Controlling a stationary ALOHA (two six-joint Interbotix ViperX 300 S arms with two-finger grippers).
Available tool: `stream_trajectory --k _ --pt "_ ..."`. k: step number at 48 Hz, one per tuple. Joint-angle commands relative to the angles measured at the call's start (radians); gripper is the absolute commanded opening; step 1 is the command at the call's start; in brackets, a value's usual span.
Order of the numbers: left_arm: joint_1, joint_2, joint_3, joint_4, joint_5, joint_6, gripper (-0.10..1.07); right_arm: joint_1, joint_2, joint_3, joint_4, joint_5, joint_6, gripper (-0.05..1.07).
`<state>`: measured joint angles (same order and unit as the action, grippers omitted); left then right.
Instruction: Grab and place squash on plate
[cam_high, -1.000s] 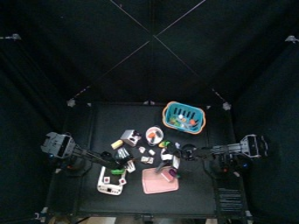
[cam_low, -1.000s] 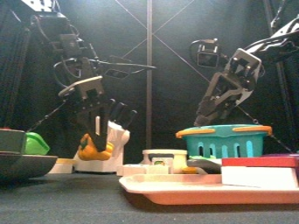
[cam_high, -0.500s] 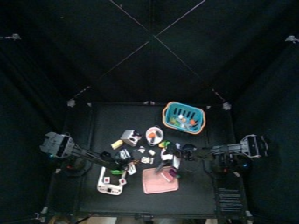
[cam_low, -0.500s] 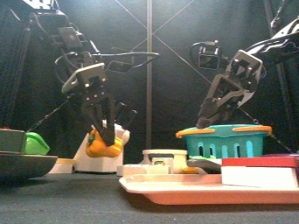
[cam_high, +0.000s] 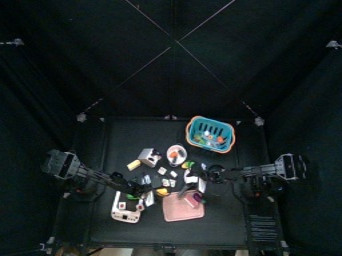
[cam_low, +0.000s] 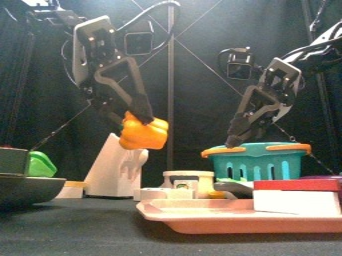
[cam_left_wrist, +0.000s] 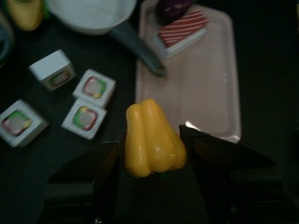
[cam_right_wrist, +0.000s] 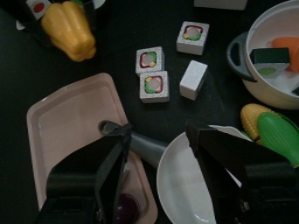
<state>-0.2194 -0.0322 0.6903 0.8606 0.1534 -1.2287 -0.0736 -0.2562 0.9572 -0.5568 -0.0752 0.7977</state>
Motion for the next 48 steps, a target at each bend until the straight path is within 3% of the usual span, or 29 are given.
stream_trajectory --k 1,14,28,48 --pt "0.0 0.009 -0.018 0.031 -0.086 0.006 0.71 -0.003 -0.011 -0.008 0.0 -0.008 -0.003 0.88" --pt "0.006 0.121 -0.101 0.074 -0.232 0.035 0.7 -0.006 -0.009 -0.006 -0.002 -0.008 -0.003 0.88" --pt "0.009 0.236 -0.183 0.055 -0.229 0.083 0.7 -0.005 -0.011 0.0 -0.002 -0.008 -0.003 0.88" --pt "0.012 0.281 -0.19 -0.014 -0.227 0.091 0.7 -0.006 -0.011 0.0 0.0 -0.008 -0.003 0.88"
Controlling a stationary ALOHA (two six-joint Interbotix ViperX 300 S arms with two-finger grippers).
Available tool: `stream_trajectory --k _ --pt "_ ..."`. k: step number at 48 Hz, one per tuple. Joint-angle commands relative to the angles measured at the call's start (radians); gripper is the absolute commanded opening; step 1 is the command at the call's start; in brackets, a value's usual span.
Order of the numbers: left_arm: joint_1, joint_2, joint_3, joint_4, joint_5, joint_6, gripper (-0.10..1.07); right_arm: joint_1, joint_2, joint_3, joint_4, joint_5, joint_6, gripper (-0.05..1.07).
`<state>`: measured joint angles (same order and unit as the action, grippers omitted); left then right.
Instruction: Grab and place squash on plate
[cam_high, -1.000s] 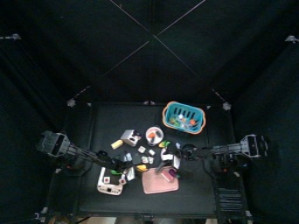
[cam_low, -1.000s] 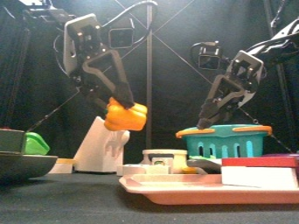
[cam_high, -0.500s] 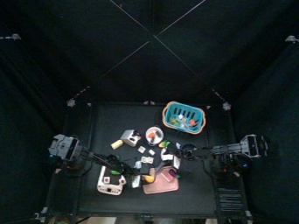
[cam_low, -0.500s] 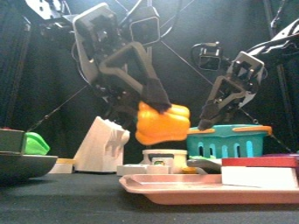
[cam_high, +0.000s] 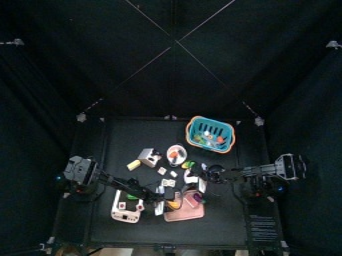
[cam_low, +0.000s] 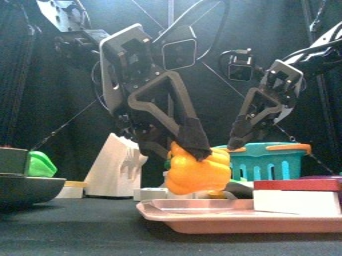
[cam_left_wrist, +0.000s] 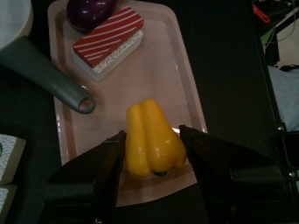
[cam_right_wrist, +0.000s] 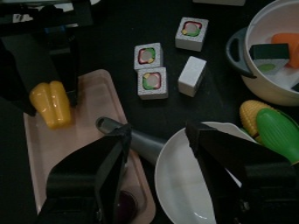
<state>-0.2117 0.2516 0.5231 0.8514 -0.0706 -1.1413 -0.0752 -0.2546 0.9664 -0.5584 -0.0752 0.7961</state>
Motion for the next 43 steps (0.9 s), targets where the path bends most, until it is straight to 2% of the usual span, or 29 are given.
stream_trajectory --k 1,43 --pt "0.006 0.0 -0.023 -0.006 -0.003 0.003 0.7 -0.005 -0.012 -0.009 0.0 -0.008 -0.002 0.88" --pt "0.012 0.017 -0.023 -0.018 -0.003 0.003 0.72 -0.009 -0.012 -0.009 0.006 -0.008 0.0 0.88"
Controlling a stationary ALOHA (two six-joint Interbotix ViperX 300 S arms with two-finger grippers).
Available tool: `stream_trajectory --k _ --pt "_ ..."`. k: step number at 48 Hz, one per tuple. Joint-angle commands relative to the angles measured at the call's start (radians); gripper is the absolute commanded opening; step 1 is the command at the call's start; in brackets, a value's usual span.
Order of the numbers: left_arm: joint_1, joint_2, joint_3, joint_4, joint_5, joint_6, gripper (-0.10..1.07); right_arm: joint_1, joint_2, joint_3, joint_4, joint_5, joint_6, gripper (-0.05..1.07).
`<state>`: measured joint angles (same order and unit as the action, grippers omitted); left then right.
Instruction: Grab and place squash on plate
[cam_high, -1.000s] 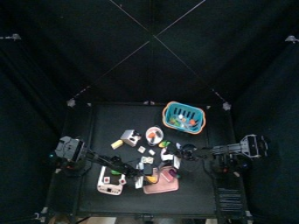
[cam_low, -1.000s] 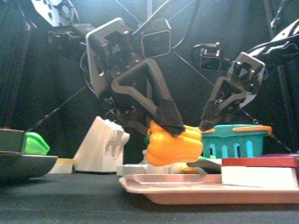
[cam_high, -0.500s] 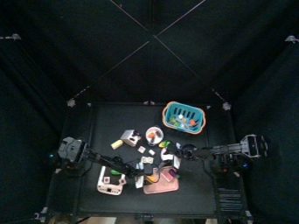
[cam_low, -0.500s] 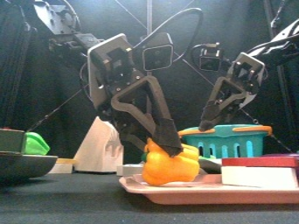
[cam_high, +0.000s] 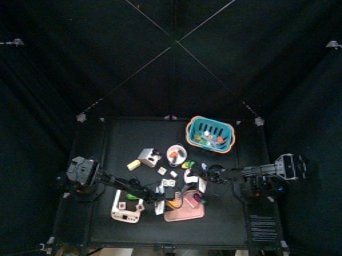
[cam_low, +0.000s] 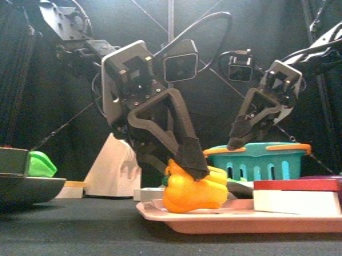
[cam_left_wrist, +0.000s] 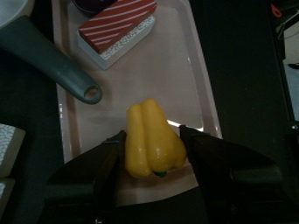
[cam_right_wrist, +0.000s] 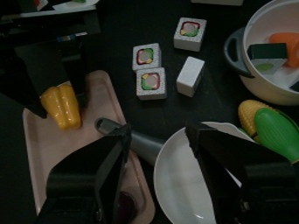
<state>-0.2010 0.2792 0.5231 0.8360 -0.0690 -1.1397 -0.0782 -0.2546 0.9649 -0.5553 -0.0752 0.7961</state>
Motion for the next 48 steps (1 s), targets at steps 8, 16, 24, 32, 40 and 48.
stream_trajectory --k 8,16,24,32,40,48 --pt "0.005 -0.011 -0.023 -0.003 -0.005 0.0 0.73 -0.006 -0.012 -0.008 0.003 -0.008 0.0 0.88" --pt "0.009 -0.011 -0.025 -0.012 -0.002 0.0 0.82 -0.006 -0.012 -0.006 0.002 -0.008 0.0 0.88" --pt "0.011 -0.012 -0.025 -0.029 0.025 0.002 0.93 -0.006 -0.012 -0.006 0.003 -0.008 0.0 0.88" --pt "0.011 -0.02 -0.026 -0.029 0.025 0.002 1.0 -0.006 -0.012 -0.006 0.003 -0.008 0.0 0.88" --pt "0.011 -0.037 -0.031 -0.029 0.028 0.002 1.0 -0.006 -0.011 -0.006 0.003 -0.008 0.0 0.88" --pt "0.011 -0.043 -0.031 -0.028 0.028 0.002 1.0 -0.006 -0.012 -0.006 0.002 -0.008 0.0 0.88"
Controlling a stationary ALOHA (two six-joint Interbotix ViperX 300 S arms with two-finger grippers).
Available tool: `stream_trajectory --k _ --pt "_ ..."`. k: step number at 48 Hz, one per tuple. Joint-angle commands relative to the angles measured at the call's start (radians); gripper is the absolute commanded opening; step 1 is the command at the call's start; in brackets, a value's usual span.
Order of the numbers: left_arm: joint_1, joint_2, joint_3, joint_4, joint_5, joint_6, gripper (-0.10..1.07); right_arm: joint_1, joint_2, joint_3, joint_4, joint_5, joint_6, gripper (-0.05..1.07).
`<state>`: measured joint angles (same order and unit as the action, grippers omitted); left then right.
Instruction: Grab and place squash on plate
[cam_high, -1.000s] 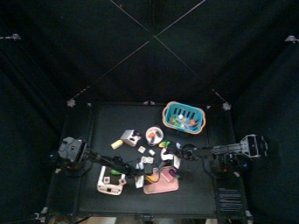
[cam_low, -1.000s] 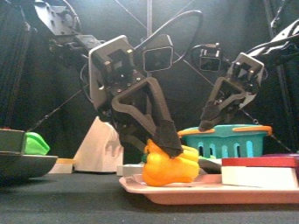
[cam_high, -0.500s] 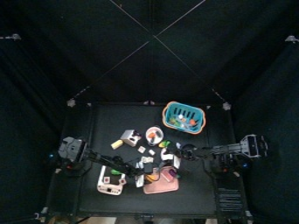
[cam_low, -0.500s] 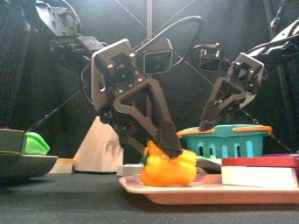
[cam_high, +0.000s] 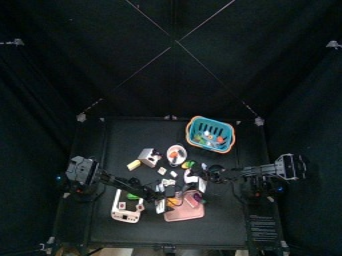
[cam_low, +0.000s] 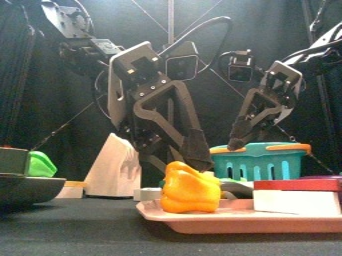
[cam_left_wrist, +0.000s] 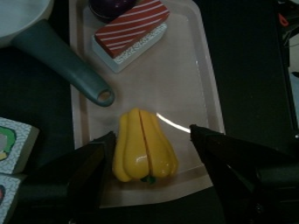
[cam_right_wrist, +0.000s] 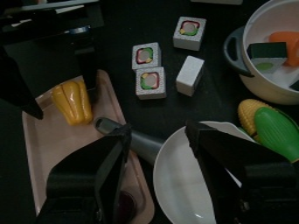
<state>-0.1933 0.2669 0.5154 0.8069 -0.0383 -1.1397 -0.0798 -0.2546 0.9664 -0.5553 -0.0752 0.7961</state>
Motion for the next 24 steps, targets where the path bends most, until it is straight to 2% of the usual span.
stream_trajectory --k 1,24 --pt "0.003 -0.032 -0.023 0.003 -0.003 0.002 1.0 -0.005 -0.012 -0.008 0.002 -0.008 0.0 0.88" --pt "0.003 -0.066 -0.021 0.031 0.011 0.003 1.0 -0.005 -0.012 -0.006 0.0 -0.008 0.0 0.88"
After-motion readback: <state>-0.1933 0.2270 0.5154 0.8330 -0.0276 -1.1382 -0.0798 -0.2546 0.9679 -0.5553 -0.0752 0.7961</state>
